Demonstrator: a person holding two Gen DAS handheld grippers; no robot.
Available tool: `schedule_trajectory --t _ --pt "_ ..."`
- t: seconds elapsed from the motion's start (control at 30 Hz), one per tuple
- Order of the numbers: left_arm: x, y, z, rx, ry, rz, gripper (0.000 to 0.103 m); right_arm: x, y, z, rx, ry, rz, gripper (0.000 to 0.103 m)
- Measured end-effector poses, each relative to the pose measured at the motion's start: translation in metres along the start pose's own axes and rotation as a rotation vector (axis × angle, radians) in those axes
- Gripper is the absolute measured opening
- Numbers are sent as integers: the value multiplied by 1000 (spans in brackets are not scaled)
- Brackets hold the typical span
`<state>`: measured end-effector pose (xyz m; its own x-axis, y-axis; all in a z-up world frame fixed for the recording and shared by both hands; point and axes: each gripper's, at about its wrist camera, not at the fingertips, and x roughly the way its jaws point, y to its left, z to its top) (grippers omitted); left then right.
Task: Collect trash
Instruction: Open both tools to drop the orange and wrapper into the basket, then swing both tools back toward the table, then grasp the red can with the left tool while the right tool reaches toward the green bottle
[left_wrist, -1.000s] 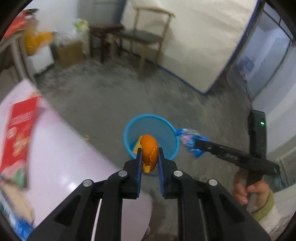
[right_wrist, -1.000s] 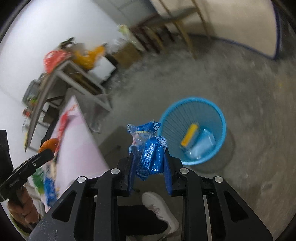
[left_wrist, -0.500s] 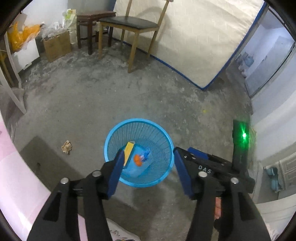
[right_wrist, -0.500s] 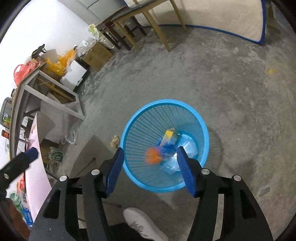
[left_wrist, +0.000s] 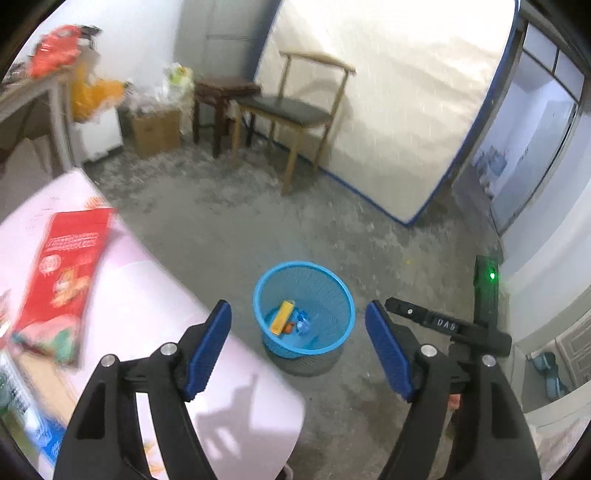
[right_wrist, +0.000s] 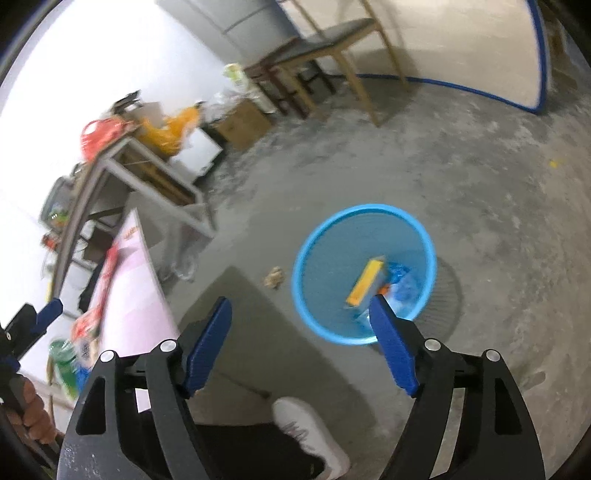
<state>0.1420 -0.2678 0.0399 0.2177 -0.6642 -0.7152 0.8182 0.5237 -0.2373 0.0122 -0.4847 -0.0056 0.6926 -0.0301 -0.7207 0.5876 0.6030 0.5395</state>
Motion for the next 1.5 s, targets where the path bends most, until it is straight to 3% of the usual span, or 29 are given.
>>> schedule_trajectory --t 0.17,0.3,0.43,0.53,0.6,0.7,0.83,1.03,1.13,1.27,1.5 --pt "-98 47 -43 -67 -139 122 79 -15 62 -6 -123 -9 122 76" --pt "-175 101 -82 -190 -244 299 83 -17 120 -17 -230 4 237 78" --pt "-229 167 -117 -419 -313 449 92 -6 173 -35 -299 64 351 79" --pt "-252 236 -150 -690 -298 573 92 9 224 -63 -368 168 453 80" --pt "-254 274 -167 -849 -279 558 92 15 253 -81 -425 218 497 82" --pt "-251 331 -192 -1110 -299 465 92 23 286 -104 -492 276 542 82" --pt "-229 377 -194 -1238 -255 491 92 31 316 -123 -523 320 560 82" --pt "-207 409 -198 -1319 -211 433 92 30 332 -141 -557 350 548 82" --pt "-204 418 -205 -1332 -191 437 85 32 338 -145 -566 361 541 82" --pt "-204 415 -208 -1329 -214 429 75 36 343 -147 -564 376 533 82" --pt "-206 416 -216 -1324 -245 392 73 46 354 -149 -527 411 539 82"
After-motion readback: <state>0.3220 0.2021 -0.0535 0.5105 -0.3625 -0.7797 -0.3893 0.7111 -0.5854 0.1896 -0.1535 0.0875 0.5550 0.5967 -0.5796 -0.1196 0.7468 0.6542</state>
